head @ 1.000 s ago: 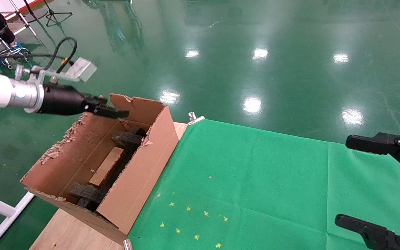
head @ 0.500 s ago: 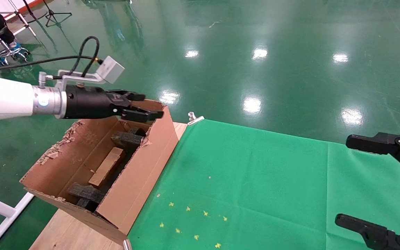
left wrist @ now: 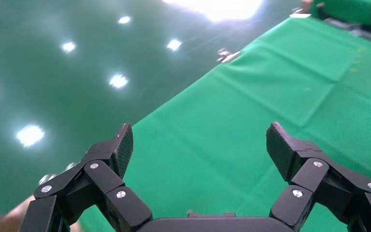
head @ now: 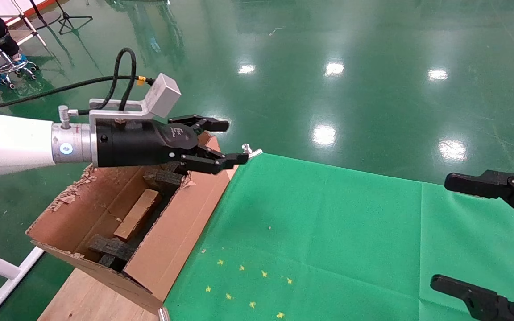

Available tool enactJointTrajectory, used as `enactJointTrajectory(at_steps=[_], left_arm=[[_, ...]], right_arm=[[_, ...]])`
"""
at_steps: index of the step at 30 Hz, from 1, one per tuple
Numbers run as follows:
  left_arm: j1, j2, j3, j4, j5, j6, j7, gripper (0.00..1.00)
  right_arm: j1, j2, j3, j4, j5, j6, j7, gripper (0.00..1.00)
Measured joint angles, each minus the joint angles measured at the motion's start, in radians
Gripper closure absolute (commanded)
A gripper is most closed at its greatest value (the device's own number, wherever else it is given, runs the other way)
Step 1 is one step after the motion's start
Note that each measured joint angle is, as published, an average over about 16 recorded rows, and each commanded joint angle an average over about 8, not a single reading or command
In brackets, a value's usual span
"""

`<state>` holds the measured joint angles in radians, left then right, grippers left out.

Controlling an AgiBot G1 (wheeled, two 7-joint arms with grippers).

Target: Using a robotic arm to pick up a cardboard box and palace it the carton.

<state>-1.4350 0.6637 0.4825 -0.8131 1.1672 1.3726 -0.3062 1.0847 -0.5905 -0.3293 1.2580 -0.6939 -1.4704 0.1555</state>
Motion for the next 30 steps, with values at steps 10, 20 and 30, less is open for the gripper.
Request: enactJointTrajectory(at_steps=[10, 20, 30], left_arm=[[0.133, -0.019, -0.075, -0.174, -0.162, 0.046, 0.044, 0.00], [0.266, -0.039, -0.150, -0.347, -0.322, 0.091, 0.087, 0.00], [0.362, -0.053, -0.204, -0.473, -0.439, 0.124, 0.118, 0.00]], right_arm=[[0.000, 0.000, 0.000, 0.000, 0.000, 0.000, 0.000, 0.00], [0.000, 0.000, 0.000, 0.000, 0.000, 0.000, 0.000, 0.00], [0.000, 0.000, 0.000, 0.000, 0.000, 0.000, 0.000, 0.00]])
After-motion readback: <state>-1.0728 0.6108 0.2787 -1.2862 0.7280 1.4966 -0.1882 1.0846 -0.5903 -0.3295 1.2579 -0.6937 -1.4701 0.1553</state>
